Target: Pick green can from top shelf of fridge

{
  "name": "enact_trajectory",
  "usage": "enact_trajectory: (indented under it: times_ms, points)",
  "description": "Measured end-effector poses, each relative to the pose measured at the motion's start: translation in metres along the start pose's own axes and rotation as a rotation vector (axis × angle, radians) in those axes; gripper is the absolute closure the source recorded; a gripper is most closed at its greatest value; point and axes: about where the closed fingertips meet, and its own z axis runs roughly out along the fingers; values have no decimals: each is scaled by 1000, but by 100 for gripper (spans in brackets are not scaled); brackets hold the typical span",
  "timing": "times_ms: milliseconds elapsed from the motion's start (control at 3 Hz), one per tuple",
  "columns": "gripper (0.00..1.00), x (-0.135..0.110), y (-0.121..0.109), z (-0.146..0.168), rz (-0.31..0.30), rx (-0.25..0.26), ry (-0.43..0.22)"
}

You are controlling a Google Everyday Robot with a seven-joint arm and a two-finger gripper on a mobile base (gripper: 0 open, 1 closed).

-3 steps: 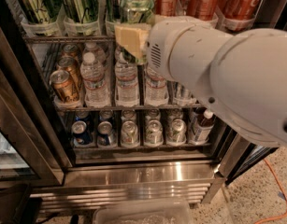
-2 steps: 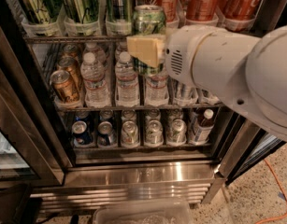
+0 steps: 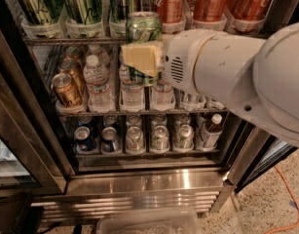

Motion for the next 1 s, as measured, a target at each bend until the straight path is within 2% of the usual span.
enact_trajectory:
  times_ms: [333,1000]
  points:
    - [100,7,10,-1,-14,-18,26]
    - [100,80,46,-15,34,-170,209]
